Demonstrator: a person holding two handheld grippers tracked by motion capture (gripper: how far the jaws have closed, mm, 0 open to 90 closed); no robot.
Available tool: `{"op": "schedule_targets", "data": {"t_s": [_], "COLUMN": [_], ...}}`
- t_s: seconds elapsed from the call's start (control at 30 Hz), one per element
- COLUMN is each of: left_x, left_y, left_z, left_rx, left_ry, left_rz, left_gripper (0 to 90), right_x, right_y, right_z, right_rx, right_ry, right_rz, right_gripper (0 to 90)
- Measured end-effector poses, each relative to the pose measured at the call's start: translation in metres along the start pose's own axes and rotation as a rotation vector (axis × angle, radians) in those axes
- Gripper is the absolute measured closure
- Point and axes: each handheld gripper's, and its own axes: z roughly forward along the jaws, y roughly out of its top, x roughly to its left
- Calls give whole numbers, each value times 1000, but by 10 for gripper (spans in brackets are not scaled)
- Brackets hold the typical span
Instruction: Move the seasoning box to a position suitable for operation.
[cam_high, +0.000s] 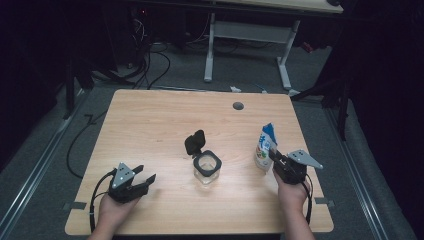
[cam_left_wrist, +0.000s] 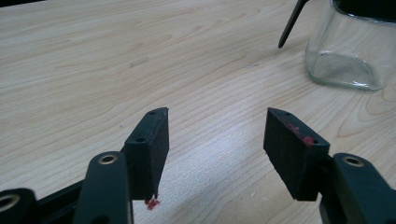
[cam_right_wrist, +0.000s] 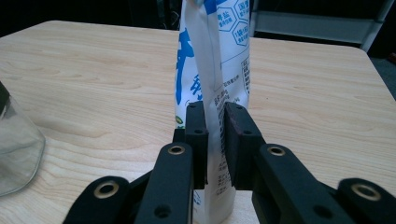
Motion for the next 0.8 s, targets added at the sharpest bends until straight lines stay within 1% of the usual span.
{"op": "schedule_targets", "data": {"t_s": [0.07, 0.2, 0.47, 0.57, 0.63, 0.67, 0.8], "left_x": [-1, -1, -1, -2, -2, -2, -2], "left_y": [0, 0, 0, -1, -1, -1, -2], "left_z": [0, 0, 0, 0, 1, 1, 1], "left_rx": [-2, -6, 1, -2, 1, 1, 5], "left_ry": [-1, -4, -4, -7, -8, -8, -9], "left_rz": [1, -2, 2, 4, 5, 6, 6], "left_gripper": [410, 409, 409, 409, 409, 408, 408], "right_x": [0, 4, 3, 0, -1, -1, -1], "right_y": [1, 3, 13, 14, 15, 16, 21], "right_z": [-1, -3, -14, -17, -19, -20, -22], "right_rx": [-4, 8, 45, 56, 68, 75, 109], "right_ry": [12, 17, 72, 92, 97, 99, 107], "right_rz": [-5, -24, -48, -27, -31, -23, -22], "right_gripper": [814, 818, 825, 827, 827, 827, 826]}}
